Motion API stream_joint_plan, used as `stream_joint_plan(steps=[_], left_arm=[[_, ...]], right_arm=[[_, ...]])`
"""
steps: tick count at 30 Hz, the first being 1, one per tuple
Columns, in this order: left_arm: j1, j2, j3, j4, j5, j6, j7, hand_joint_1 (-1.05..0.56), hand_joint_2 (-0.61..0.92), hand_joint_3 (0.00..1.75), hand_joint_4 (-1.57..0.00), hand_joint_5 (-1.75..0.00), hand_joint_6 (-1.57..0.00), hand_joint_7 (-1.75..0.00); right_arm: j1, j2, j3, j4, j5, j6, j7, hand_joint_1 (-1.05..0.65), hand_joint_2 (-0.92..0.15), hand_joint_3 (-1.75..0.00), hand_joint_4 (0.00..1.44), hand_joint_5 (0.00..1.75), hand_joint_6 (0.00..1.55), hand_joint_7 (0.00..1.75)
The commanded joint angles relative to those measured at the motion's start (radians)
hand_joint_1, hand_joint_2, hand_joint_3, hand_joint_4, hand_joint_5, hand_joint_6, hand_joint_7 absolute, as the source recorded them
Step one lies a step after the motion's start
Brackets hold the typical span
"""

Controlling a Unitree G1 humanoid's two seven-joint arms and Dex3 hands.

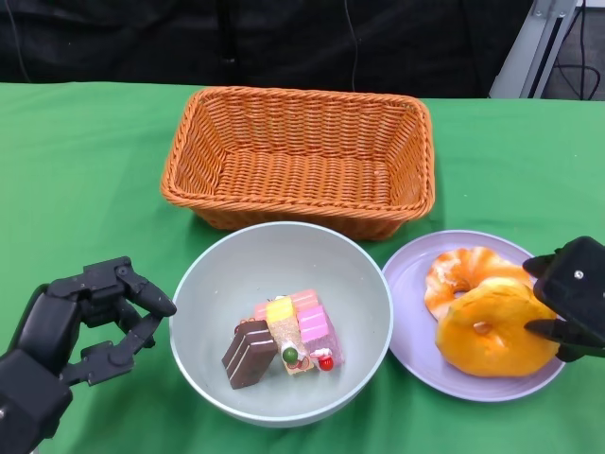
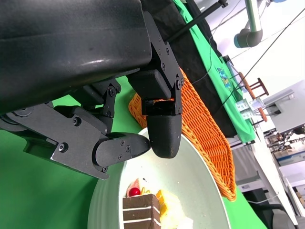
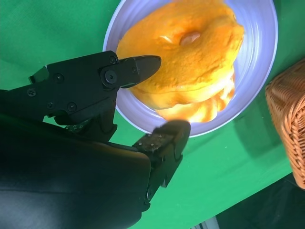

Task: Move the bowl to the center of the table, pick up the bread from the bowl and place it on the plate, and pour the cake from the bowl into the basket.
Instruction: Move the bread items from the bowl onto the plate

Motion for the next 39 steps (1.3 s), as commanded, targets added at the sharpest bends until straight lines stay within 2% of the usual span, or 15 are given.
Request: stream_joint_plan(steps=[1, 11, 14, 15, 17, 27, 28, 30, 31, 39], left_arm=[[0.012, 0.019, 0.004, -0.007, -0.004, -0.009, -0.004, -0.11, 0.74, 0.64, -0.83, -1.38, -0.85, -1.09], [0.013, 0.021, 0.004, -0.005, -0.006, -0.004, -0.008, -0.11, 0.73, 0.65, -0.83, -1.39, -0.85, -1.08], [0.014, 0.022, 0.003, -0.007, -0.003, 0.0, -0.006, -0.11, 0.73, 0.65, -0.83, -1.39, -0.85, -1.08], [0.015, 0.023, 0.003, -0.01, -0.001, 0.002, -0.005, -0.11, 0.73, 0.65, -0.83, -1.39, -0.85, -1.08], [0.016, 0.023, 0.002, -0.012, 0.001, 0.004, -0.003, -0.11, 0.73, 0.65, -0.83, -1.39, -0.85, -1.08], [0.015, 0.023, 0.001, -0.012, -0.003, 0.011, -0.008, -0.12, 0.73, 0.65, -0.82, -1.39, -0.85, -1.1], [0.015, 0.024, 0.0, -0.01, -0.002, 0.007, -0.008, -0.12, 0.73, 0.66, -0.82, -1.39, -0.84, -1.1], [0.015, 0.025, -0.001, -0.009, 0.001, 0.003, -0.007, -0.1, 0.73, 0.66, -0.82, -1.39, -0.84, -1.1], [0.014, 0.025, -0.001, -0.008, -0.001, 0.002, -0.009, -0.1, 0.73, 0.67, -0.82, -1.39, -0.84, -1.1], [0.016, 0.027, -0.005, -0.009, 0.002, -0.001, -0.007, -0.1, 0.73, 0.66, -0.82, -1.38, -0.84, -1.09]], right_arm=[[0.015, -0.004, -0.01, -0.014, -0.003, -0.014, -0.007, -0.43, -0.92, -0.13, 1.01, 0.57, 0.24, 0.0], [0.027, 0.001, -0.012, -0.003, -0.004, -0.058, -0.022, -0.42, -0.92, -0.13, 1.09, 0.46, 0.13, 0.0], [0.043, -0.008, 0.013, 0.0, -0.043, -0.104, -0.054, -0.43, -0.92, -0.1, 1.08, 0.4, 0.08, 0.0], [0.048, -0.01, 0.021, -0.004, -0.062, -0.118, -0.067, -0.43, -0.92, -0.09, 1.07, 0.43, 0.07, 0.0], [0.053, -0.009, 0.026, -0.007, -0.082, -0.133, -0.078, -0.42, -0.92, -0.07, 0.96, 0.67, 0.08, 0.0], [0.055, 0.003, 0.009, -0.031, -0.12, -0.167, -0.099, -0.49, -0.92, -0.13, 0.88, 0.77, 0.1, 0.01], [0.049, 0.004, 0.001, -0.046, -0.118, -0.156, -0.092, -0.49, -0.92, -0.13, 0.87, 0.81, 0.12, 0.01], [0.04, 0.006, -0.011, -0.075, -0.113, -0.131, -0.078, -0.52, -0.92, -0.14, 0.81, 1.05, 0.18, 0.02], [0.036, 0.009, -0.018, -0.089, -0.109, -0.116, -0.067, -0.52, -0.92, -0.14, 0.79, 1.08, 0.19, 0.02], [0.03, 0.012, -0.025, -0.125, -0.108, -0.07, -0.04, -0.51, -0.92, -0.14, 0.78, 1.05, 0.21, 0.02]])
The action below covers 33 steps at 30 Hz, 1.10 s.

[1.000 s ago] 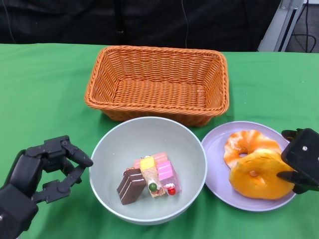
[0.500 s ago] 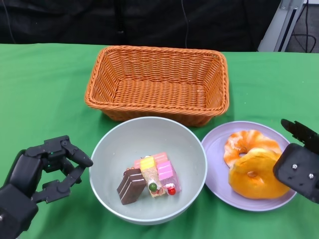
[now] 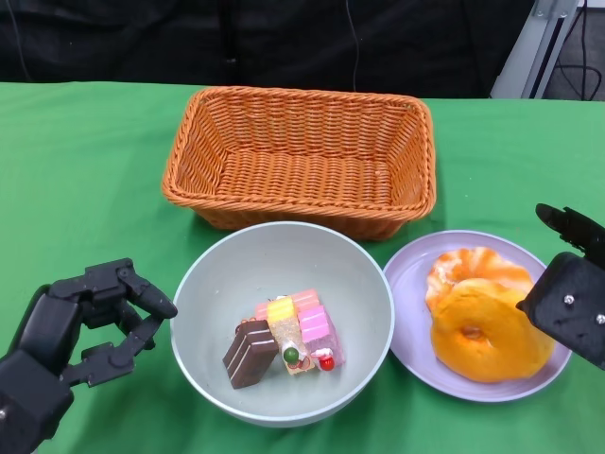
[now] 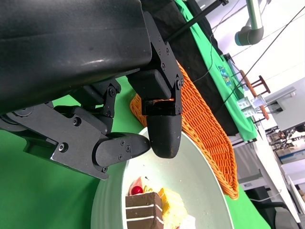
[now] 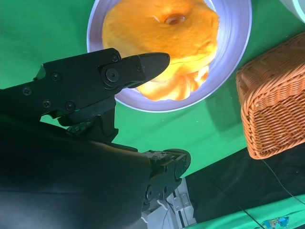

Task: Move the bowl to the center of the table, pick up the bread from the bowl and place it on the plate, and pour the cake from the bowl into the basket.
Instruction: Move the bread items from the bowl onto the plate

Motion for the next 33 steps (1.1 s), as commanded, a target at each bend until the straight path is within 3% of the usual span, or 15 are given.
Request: stream_joint_plan(steps=[1, 5, 10, 14, 28, 33], left_arm=[[0.014, 0.019, 0.001, -0.008, 0.0, 0.0, -0.007, -0.1, 0.74, 0.65, -0.82, -1.38, -0.84, -1.09], [0.017, 0.016, -0.001, -0.014, -0.006, 0.009, -0.01, -0.1, 0.73, 0.65, -0.82, -1.38, -0.85, -1.09], [0.018, 0.019, -0.003, -0.012, 0.004, 0.0, -0.004, -0.1, 0.74, 0.64, -0.82, -1.38, -0.84, -1.08], [0.019, 0.017, -0.003, -0.011, 0.003, -0.005, -0.005, -0.1, 0.74, 0.63, -0.82, -1.38, -0.84, -1.07], [0.019, 0.017, -0.003, -0.011, 0.001, -0.007, -0.006, -0.1, 0.75, 0.62, -0.82, -1.38, -0.85, -1.07], [0.027, 0.02, -0.002, -0.027, -0.004, 0.004, -0.012, -0.1, 0.76, 0.62, -0.81, -1.38, -0.84, -1.08]], right_arm=[[-0.017, 0.008, -0.018, -0.005, 0.003, 0.004, -0.001, -0.5, -0.92, -0.14, 0.79, 1.01, 0.21, 0.02], [-0.038, 0.024, -0.011, 0.018, 0.0, -0.018, -0.02, -0.51, -0.92, -0.13, 0.9, 0.76, 0.23, 0.01], [-0.063, 0.046, 0.0, 0.05, 0.001, -0.046, -0.033, -0.51, -0.92, -0.13, 0.96, 0.65, 0.25, 0.01], [-0.075, 0.066, 0.008, 0.072, 0.001, -0.073, -0.047, -0.5, -0.92, -0.11, 1.01, 0.67, 0.26, 0.02], [-0.074, 0.074, 0.002, 0.079, -0.003, -0.087, -0.047, -0.49, -0.92, -0.11, 1.0, 0.7, 0.27, 0.01], [-0.053, 0.114, 0.003, 0.064, -0.045, -0.147, -0.156, -0.49, -0.92, -0.12, 0.92, 0.51, 0.29, 0.01]])
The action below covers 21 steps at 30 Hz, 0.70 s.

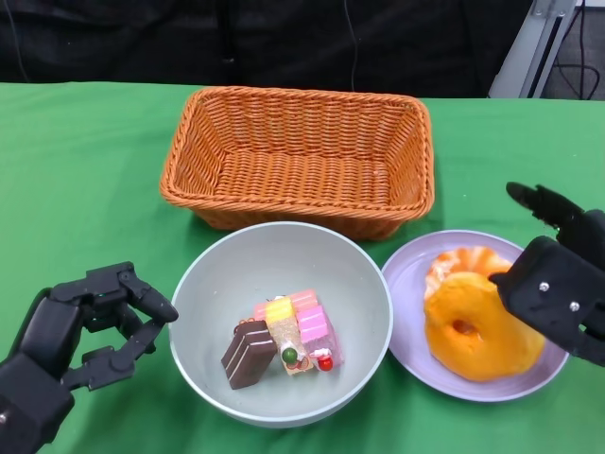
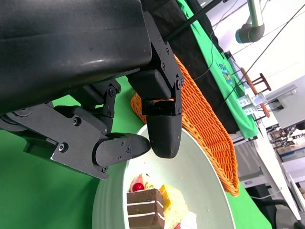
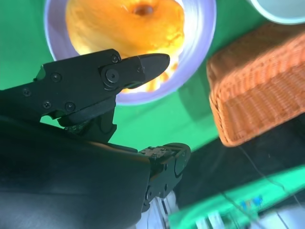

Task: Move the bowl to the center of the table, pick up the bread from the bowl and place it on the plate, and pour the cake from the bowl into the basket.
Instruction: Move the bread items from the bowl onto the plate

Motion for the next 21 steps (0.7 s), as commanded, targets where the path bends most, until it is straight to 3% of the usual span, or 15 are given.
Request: stream_joint_plan(steps=[1, 13, 17, 21], left_arm=[[0.013, 0.02, 0.002, -0.017, -0.001, 0.003, -0.006, -0.1, 0.76, 0.61, -0.81, -1.38, -0.84, -1.08], [0.005, 0.022, 0.004, -0.002, -0.004, -0.006, -0.009, -0.09, 0.75, 0.62, -0.82, -1.37, -0.84, -1.08], [0.004, 0.028, 0.004, 0.001, 0.003, -0.013, -0.007, -0.1, 0.75, 0.63, -0.83, -1.37, -0.84, -1.08], [0.005, 0.027, 0.004, -0.005, 0.0, -0.002, -0.007, -0.1, 0.75, 0.61, -0.83, -1.37, -0.84, -1.07]], right_arm=[[0.012, 0.015, -0.014, -0.011, -0.008, -0.033, -0.042, -0.49, -0.92, -0.12, 0.91, 0.51, 0.29, 0.01], [0.009, 0.02, -0.038, -0.066, -0.024, 0.0, -0.03, -0.51, -0.92, -0.15, 0.86, 0.43, 0.29, 0.01], [0.037, 0.05, -0.094, -0.156, 0.013, -0.014, -0.046, -0.47, -0.92, -0.13, 0.94, 0.48, 0.36, 0.03], [0.05, 0.061, -0.106, -0.213, 0.005, -0.008, -0.038, -0.49, -0.92, -0.14, 0.91, 0.5, 0.39, 0.04]])
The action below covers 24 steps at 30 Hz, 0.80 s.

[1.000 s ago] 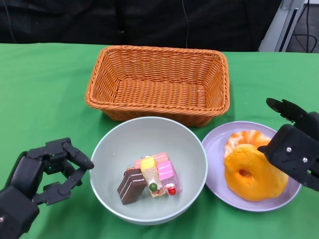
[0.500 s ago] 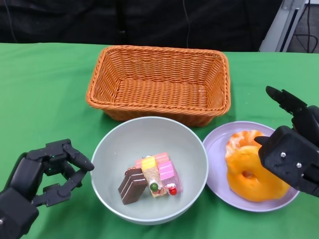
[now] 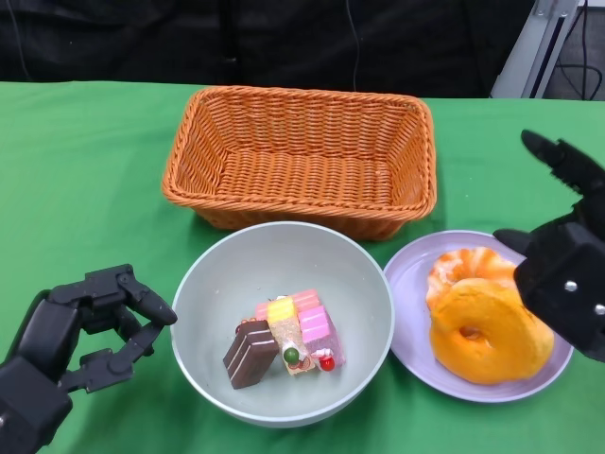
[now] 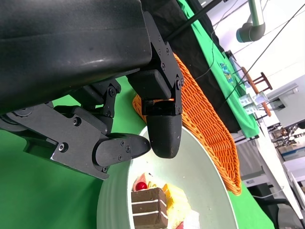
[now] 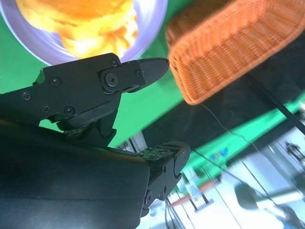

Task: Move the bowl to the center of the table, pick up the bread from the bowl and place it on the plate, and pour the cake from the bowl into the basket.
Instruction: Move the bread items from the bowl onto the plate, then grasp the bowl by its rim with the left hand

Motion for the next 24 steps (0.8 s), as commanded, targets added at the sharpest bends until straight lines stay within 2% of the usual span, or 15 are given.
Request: stream_joint_plan(steps=[1, 4, 10, 11, 14, 18, 19, 21, 22, 24], left_arm=[[0.001, 0.02, 0.003, -0.003, 0.0, 0.0, -0.005, -0.1, 0.75, 0.61, -0.83, -1.37, -0.84, -1.07], [0.001, 0.02, 0.003, 0.0, -0.003, -0.001, -0.008, -0.1, 0.76, 0.6, -0.83, -1.37, -0.84, -1.07], [0.003, 0.021, 0.003, -0.004, 0.002, -0.005, -0.005, -0.12, 0.76, 0.58, -0.82, -1.37, -0.84, -1.07], [0.003, 0.021, 0.003, -0.004, 0.002, -0.005, -0.005, -0.12, 0.76, 0.58, -0.82, -1.37, -0.84, -1.07], [0.003, 0.02, 0.004, -0.001, -0.005, -0.003, -0.008, -0.11, 0.77, 0.57, -0.82, -1.37, -0.84, -1.07], [0.001, 0.023, 0.006, 0.004, -0.005, -0.006, -0.007, -0.11, 0.77, 0.57, -0.82, -1.37, -0.84, -1.06], [0.001, 0.023, 0.007, 0.003, -0.005, -0.004, -0.007, -0.11, 0.77, 0.56, -0.83, -1.37, -0.84, -1.06], [-0.001, 0.024, 0.008, 0.005, -0.011, -0.001, -0.012, -0.12, 0.77, 0.56, -0.83, -1.37, -0.85, -1.05], [-0.003, 0.026, 0.01, 0.009, -0.018, -0.002, -0.018, -0.1, 0.77, 0.57, -0.82, -1.37, -0.85, -1.06], [-0.005, 0.028, 0.013, 0.015, -0.026, -0.003, -0.026, -0.09, 0.77, 0.57, -0.82, -1.36, -0.85, -1.06]], right_arm=[[0.017, 0.013, -0.026, -0.046, 0.012, -0.003, -0.005, -0.5, -0.92, -0.15, 0.91, 0.5, 0.39, 0.04], [0.026, 0.033, -0.045, -0.06, 0.045, -0.037, -0.02, -0.48, -0.92, -0.14, 0.86, 0.64, 0.42, 0.03], [0.046, 0.053, -0.07, -0.077, 0.078, -0.119, -0.044, -0.49, -0.92, -0.14, 0.81, 0.61, 0.44, 0.03], [0.053, 0.061, -0.082, -0.081, 0.109, -0.146, -0.044, -0.49, -0.92, -0.14, 0.81, 0.6, 0.45, 0.03], [0.095, 0.096, -0.131, -0.063, 0.274, -0.312, -0.026, -0.42, -0.92, -0.12, 0.79, 0.6, 0.5, 0.05], [0.147, 0.118, -0.149, -0.046, 0.425, -0.443, 0.02, -0.36, -0.92, -0.13, 0.71, 0.76, 0.69, 0.1], [0.161, 0.123, -0.149, -0.046, 0.456, -0.462, 0.032, -0.33, -0.92, -0.13, 0.68, 0.85, 0.74, 0.12], [0.198, 0.13, -0.143, -0.044, 0.509, -0.513, 0.06, -0.31, -0.92, -0.13, 0.65, 0.93, 0.78, 0.14], [0.223, 0.134, -0.136, -0.044, 0.528, -0.541, 0.072, -0.25, -0.92, -0.15, 0.66, 1.0, 0.85, 0.2], [0.257, 0.14, -0.126, -0.043, 0.549, -0.585, 0.086, -0.21, -0.91, -0.19, 0.66, 1.07, 0.85, 0.35]])
